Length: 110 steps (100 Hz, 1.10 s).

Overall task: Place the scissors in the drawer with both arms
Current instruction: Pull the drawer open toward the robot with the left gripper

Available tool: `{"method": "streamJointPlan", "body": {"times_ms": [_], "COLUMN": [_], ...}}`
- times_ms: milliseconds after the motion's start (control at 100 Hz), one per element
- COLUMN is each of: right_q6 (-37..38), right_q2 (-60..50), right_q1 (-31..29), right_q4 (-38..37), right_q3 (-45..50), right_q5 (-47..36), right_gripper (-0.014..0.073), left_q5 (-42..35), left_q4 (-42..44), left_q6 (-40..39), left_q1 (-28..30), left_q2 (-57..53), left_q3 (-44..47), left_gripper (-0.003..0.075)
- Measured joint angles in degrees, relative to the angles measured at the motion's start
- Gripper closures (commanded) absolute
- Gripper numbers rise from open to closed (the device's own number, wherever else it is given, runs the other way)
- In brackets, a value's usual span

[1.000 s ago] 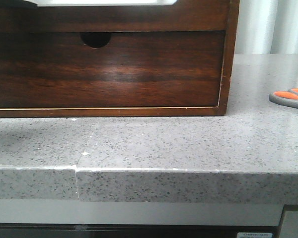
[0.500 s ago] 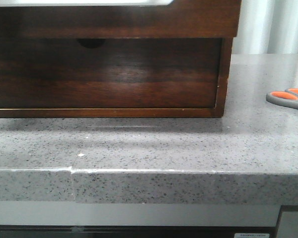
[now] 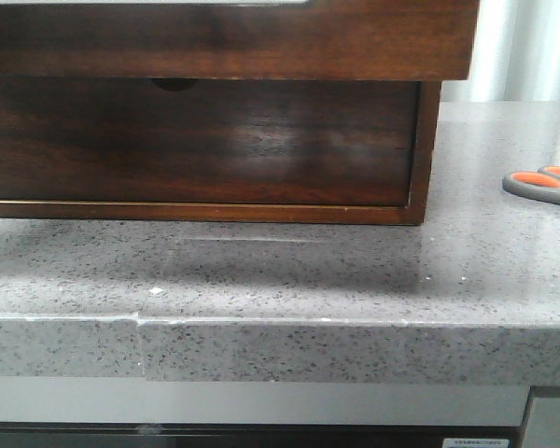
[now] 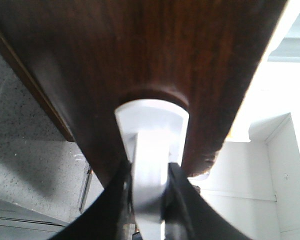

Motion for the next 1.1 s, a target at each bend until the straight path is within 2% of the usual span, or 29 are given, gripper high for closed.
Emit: {"method": "streamJointPlan", "body": {"times_ms": [690, 770, 850, 880, 1000, 1100], "right_q6": [0.0, 0.0, 0.0, 0.0, 0.0, 0.0], "right_q2": [0.14, 0.36, 0.49, 0.59, 1.1, 1.25], "right_q1": [1.32, 1.32, 1.32, 1.32, 1.57, 1.81], "right_q4": [0.02, 0.02, 0.02, 0.02, 0.02, 0.02], "right_q3": [0.0, 0.0, 0.0, 0.0, 0.0, 0.0], "right_q5": [0.22, 0.22, 0.22, 0.22, 0.22, 0.22], "right_gripper": [0.0243, 0.0243, 0.0243, 0.0243, 0.0243, 0.0243], "left_q5": [0.97, 0.97, 0.97, 0.97, 0.71, 0.34], "left_q4": [2.86, 3.11, 4.17, 4.99, 5.89, 5.89], "left_q6": [-2.45, -2.45, -1.36, -0.82, 0.42, 0.63], "left_q1": [0.0, 0.0, 0.0, 0.0, 0.0, 0.0], "left_q2": [-1.63, -1.63, -1.76, -1.76, -2.26, -2.35], "left_q3": [0.42, 0.42, 0.42, 0.42, 0.42, 0.42], "left_gripper": [0.0724, 0.0641, 0.0519, 0.0451, 0.0299, 0.0251]}}
